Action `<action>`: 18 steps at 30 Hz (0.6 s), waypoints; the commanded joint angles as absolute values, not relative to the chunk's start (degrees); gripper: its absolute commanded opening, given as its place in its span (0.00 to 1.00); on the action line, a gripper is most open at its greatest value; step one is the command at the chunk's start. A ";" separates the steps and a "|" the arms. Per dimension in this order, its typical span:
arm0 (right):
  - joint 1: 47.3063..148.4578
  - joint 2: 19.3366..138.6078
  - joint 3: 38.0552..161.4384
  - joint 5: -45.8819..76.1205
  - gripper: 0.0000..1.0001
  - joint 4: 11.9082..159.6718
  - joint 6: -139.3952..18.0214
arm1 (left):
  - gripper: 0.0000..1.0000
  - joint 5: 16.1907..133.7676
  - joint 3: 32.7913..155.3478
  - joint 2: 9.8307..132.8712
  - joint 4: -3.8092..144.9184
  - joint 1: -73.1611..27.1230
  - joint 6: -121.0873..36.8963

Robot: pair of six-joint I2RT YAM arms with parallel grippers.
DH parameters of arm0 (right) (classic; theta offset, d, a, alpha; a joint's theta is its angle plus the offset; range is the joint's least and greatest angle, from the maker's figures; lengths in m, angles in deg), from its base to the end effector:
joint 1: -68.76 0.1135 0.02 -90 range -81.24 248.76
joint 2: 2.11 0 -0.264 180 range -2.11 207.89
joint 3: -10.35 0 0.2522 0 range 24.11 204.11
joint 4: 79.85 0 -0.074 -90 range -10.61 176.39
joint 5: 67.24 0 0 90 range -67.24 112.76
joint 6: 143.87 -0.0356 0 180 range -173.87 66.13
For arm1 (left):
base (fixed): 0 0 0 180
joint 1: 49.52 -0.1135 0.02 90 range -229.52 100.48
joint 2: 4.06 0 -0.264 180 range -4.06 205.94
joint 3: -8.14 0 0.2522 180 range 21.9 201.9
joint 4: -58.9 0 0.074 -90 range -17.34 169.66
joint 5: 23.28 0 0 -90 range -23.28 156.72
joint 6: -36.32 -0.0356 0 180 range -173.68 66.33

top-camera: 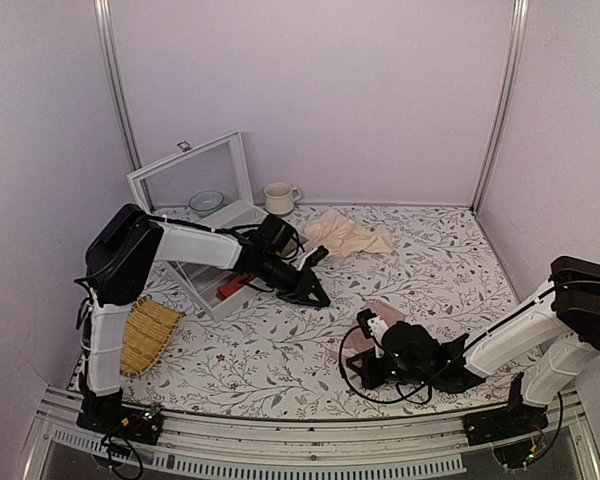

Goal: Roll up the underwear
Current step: Roll the underwear at the center of the board.

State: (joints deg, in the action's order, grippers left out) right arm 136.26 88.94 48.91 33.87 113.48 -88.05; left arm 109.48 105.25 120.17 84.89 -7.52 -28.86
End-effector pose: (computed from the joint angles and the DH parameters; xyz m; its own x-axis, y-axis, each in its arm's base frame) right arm 0.1069 0.2402 0.1086 -0.6771 -0.1941 -0.7098 -0.5669 0.7526 0.3349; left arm 0.3205 -0.3211 0.1367 -0.8728 0.3712 -0.3169 0.4713 0.4724 -0.7448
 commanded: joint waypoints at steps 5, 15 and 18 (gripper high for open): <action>136.67 85.05 42.37 29.81 0.00 112.71 -98.20 | 0.16 110.29 106.89 121.61 83.91 -7.47 -28.64; 136.08 82.97 35.26 30.23 0.00 120.24 -107.84 | 0.16 110.89 107.68 121.99 83.66 -7.50 -28.89; 135.83 82.08 34.08 29.78 0.00 121.44 -108.63 | 0.16 113.16 108.85 122.98 83.55 -7.27 -29.26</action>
